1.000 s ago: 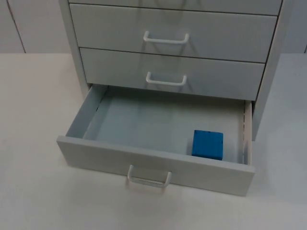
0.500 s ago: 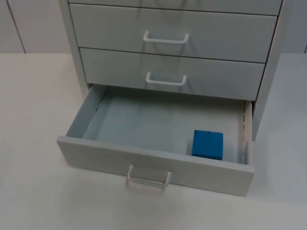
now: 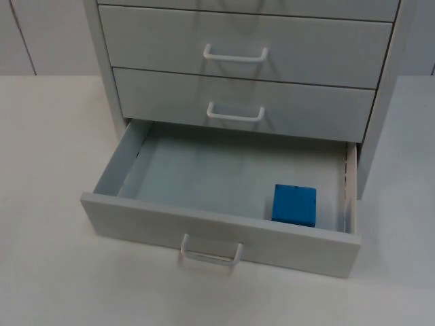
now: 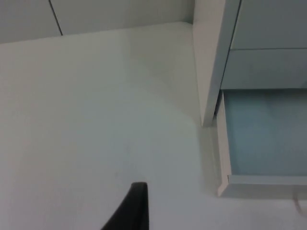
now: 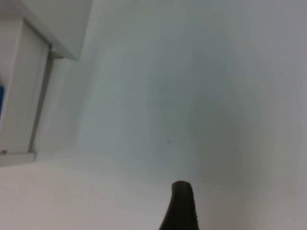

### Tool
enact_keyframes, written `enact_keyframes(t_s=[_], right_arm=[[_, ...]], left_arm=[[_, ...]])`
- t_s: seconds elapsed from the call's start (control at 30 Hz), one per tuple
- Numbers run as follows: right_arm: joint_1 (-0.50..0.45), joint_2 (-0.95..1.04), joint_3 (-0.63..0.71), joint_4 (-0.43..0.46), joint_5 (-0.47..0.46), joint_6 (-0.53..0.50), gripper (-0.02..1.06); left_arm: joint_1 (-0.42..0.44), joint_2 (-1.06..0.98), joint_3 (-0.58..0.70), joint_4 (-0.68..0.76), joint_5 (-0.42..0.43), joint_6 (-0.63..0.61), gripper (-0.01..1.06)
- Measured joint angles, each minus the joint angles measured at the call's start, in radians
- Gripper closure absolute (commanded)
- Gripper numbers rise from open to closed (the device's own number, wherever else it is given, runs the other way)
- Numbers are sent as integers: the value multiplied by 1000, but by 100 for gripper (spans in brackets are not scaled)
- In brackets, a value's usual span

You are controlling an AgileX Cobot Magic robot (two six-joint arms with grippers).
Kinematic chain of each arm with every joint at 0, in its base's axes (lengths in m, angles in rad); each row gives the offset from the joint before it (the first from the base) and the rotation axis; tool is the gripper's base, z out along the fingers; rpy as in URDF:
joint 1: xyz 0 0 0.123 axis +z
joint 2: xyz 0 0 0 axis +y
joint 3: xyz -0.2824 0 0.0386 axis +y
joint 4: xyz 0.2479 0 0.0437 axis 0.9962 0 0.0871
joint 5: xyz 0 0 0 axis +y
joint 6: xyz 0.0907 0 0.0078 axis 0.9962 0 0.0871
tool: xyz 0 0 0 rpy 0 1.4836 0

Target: Open the drawer with the left hand, place the block into the drawer with the right hand, then close the drawer with the left hand.

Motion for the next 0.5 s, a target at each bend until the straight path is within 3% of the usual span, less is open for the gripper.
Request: enact_keyframes(t_s=[0.13, 0.2, 0.23, 0.3, 0.37, 0.4, 0.43, 0.5], right_arm=[[55, 0, 0, -54, -9, 74, 42], [55, 0, 0, -76, -11, 96, 42], [55, 0, 0, -92, -11, 115, 42], [55, 0, 0, -102, -11, 135, 42], [55, 0, 0, -103, -13, 137, 42], [55, 0, 0, -104, -17, 137, 42], [55, 0, 0, -106, -19, 140, 42], [55, 0, 0, -106, -23, 140, 42]], left_arm=[[0, 8, 0, 5, 4, 0, 2], [0, 13, 0, 8, 8, 0, 16], [0, 24, 0, 12, 19, 0, 16], [0, 57, 0, 15, 38, 0, 44], [0, 72, 0, 18, 43, 0, 92], [0, 92, 0, 15, 47, 10, 92], [0, 112, 0, 7, 50, 31, 105], [0, 150, 0, -43, 52, 99, 105]])
